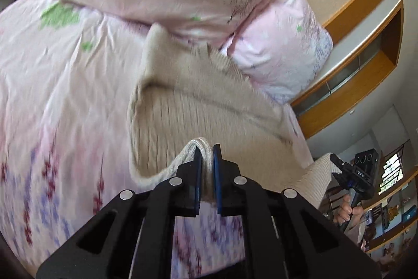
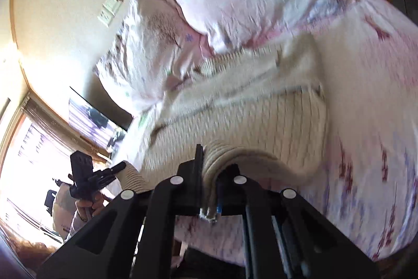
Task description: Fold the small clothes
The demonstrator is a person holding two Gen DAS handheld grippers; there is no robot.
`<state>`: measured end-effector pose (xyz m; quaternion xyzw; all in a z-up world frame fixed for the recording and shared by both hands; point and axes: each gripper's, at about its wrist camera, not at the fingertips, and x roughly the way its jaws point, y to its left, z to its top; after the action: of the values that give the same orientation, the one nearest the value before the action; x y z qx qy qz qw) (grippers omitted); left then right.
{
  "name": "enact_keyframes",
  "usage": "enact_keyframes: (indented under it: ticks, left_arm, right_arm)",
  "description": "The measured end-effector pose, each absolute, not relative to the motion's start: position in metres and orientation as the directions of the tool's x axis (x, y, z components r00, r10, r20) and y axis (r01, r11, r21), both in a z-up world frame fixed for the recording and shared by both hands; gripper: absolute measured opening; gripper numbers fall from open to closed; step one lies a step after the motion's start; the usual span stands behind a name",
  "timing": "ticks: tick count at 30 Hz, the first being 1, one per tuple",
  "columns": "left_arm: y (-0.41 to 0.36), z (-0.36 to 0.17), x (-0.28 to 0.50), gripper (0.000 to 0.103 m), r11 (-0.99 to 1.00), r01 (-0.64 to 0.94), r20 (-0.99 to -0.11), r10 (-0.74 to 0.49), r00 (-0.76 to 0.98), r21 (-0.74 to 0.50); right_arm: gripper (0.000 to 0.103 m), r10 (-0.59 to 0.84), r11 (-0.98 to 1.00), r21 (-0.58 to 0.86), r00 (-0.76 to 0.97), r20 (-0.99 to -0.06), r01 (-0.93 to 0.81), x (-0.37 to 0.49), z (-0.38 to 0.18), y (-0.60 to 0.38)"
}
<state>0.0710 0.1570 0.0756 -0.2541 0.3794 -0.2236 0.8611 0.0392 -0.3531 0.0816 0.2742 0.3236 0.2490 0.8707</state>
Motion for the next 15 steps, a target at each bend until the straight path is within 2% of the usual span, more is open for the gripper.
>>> enact_keyframes:
  ticks: [4, 6, 8, 9, 10, 11, 12, 13, 15]
  left_arm:
    - [0.148, 0.106, 0.155, 0.007, 0.828, 0.151, -0.471, -0.446, 0.761, -0.54]
    - [0.135, 0.105, 0.205, 0.009, 0.864, 0.098, -0.481, -0.365, 0.797, -0.493]
    - [0.126, 0.089, 0.251, 0.017, 0.884, 0.019, -0.542, -0.303, 0.783, -0.467]
    - [0.127, 0.079, 0.266, 0.033, 0.89, -0.046, -0.597, -0.265, 0.757, -0.454]
    - [0.13, 0.072, 0.276, 0.043, 0.888, -0.099, -0.644, -0.245, 0.725, -0.449]
    - [0.136, 0.067, 0.277, 0.044, 0.875, -0.107, -0.651, -0.265, 0.711, -0.473]
    - [0.143, 0.066, 0.273, 0.057, 0.863, -0.081, -0.634, -0.3, 0.713, -0.499]
    - [0.151, 0.067, 0.265, 0.075, 0.865, -0.066, -0.619, -0.301, 0.726, -0.498]
    - [0.162, 0.069, 0.252, 0.085, 0.886, -0.047, -0.615, -0.282, 0.736, -0.462]
  right_arm:
    - [0.007, 0.545, 0.708, 0.67, 0.775, -0.319, -0.222, 0.125, 0.094, -0.369]
    - [0.009, 0.485, 0.698, 0.704, 0.808, -0.335, -0.127, 0.177, 0.074, -0.379]
    - [0.036, 0.388, 0.719, 0.694, 0.804, -0.45, 0.041, 0.221, 0.04, -0.383]
    - [0.06, 0.334, 0.739, 0.662, 0.786, -0.52, 0.124, 0.233, 0.028, -0.383]
    - [0.062, 0.307, 0.74, 0.651, 0.776, -0.551, 0.169, 0.236, 0.017, -0.387]
    - [0.062, 0.315, 0.731, 0.662, 0.781, -0.539, 0.163, 0.232, 0.01, -0.392]
    - [0.066, 0.319, 0.733, 0.666, 0.796, -0.515, 0.137, 0.226, 0.006, -0.395]
    - [0.074, 0.299, 0.747, 0.653, 0.816, -0.495, 0.123, 0.217, 0.006, -0.399]
    - [0.083, 0.258, 0.766, 0.635, 0.857, -0.446, 0.1, 0.201, 0.008, -0.404]
